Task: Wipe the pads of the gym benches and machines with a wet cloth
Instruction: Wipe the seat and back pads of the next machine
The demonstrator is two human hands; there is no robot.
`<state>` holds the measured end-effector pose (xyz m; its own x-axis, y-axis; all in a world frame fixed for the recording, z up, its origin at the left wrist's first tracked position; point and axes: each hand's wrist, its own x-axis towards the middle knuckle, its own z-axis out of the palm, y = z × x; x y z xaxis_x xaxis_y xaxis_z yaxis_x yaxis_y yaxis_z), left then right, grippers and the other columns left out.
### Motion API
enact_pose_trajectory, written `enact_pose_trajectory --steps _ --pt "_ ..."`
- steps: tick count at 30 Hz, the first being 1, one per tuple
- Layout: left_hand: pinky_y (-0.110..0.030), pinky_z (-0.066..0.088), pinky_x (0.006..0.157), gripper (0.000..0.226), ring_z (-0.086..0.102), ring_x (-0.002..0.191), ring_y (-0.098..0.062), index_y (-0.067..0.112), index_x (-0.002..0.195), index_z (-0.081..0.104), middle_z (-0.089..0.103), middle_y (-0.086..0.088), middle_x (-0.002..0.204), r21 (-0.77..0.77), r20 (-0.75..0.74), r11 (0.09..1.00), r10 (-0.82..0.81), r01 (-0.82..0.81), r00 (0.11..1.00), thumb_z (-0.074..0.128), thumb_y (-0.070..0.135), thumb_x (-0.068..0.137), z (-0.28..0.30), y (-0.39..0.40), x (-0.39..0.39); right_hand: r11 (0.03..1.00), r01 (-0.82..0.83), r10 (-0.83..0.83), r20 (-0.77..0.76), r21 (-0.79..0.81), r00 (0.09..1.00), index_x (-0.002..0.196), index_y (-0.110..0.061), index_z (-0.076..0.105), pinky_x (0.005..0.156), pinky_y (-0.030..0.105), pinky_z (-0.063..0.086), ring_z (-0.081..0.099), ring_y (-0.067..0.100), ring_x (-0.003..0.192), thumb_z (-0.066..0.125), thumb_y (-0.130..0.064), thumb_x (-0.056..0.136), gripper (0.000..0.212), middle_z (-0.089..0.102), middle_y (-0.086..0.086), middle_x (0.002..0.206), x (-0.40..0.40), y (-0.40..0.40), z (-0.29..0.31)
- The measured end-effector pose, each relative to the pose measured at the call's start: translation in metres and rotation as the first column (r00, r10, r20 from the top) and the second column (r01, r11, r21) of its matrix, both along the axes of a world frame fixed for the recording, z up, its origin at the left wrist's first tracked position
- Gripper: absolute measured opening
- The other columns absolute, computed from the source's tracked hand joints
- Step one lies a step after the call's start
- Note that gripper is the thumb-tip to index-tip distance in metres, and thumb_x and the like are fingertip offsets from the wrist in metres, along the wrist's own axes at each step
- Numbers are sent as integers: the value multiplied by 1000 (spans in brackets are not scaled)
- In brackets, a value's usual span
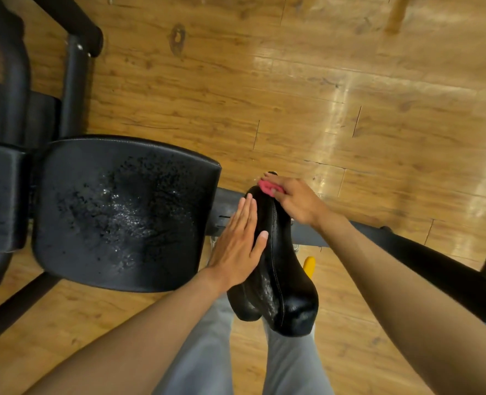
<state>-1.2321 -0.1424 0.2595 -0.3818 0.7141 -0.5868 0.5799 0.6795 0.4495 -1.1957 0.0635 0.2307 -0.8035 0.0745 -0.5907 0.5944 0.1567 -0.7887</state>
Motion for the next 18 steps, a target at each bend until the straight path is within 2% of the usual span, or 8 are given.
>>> enact_pose_trajectory --steps 2,6,9,12,15,18 --pt "-28 -7 127 75 -21 155 -10 9 162 -10 -19 -5 170 -4 -25 1000 -24 24 999 8 52 104 2 1 -1 997 -34 40 90 -69 995 141 -10 60 105 3 19 36 9 146 50 -11 106 36 47 5 155 -21 2 -18" --pt "-28 -7 126 75 -21 156 -11 9 162 -11 -20 -5 170 -18 -53 999 -52 51 997 8 52 104 4 1 -2 996 -53 60 104 -71 993 138 -13 62 111 13 23 39 12 146 50 -8 103 38 49 2 153 -24 2 -21" --pt "-27 -8 126 74 -20 156 -11 9 162 -10 -19 -5 170 -24 -60 999 -26 25 998 10 51 105 6 0 0 1000 7 -5 50 -24 999 141 -15 60 116 16 23 40 11 145 50 -3 100 44 51 -1 152 -2 0 0" --pt "-27 -5 127 69 -18 156 -9 9 163 -8 -16 -3 171 13 -64 1000 -8 8 998 13 46 109 11 -2 3 994 -66 74 -94 85 993 146 -16 54 127 26 14 25 9 153 51 1 98 52 44 -4 157 33 -14 24" --pt "-26 -2 127 64 -15 156 -6 12 163 -6 -13 0 172 42 -34 999 10 -8 999 19 40 112 17 -6 7 992 -98 114 -219 81 969 149 -17 50 126 21 8 14 6 155 51 7 96 58 39 -7 159 64 -33 39" --pt "-25 -4 127 64 -16 156 -5 12 163 -6 -12 0 171 24 -11 1000 15 -14 1000 22 38 112 20 -11 8 995 -28 49 -228 91 972 152 -15 45 127 26 10 13 9 156 49 8 99 59 36 -3 162 66 -37 33"
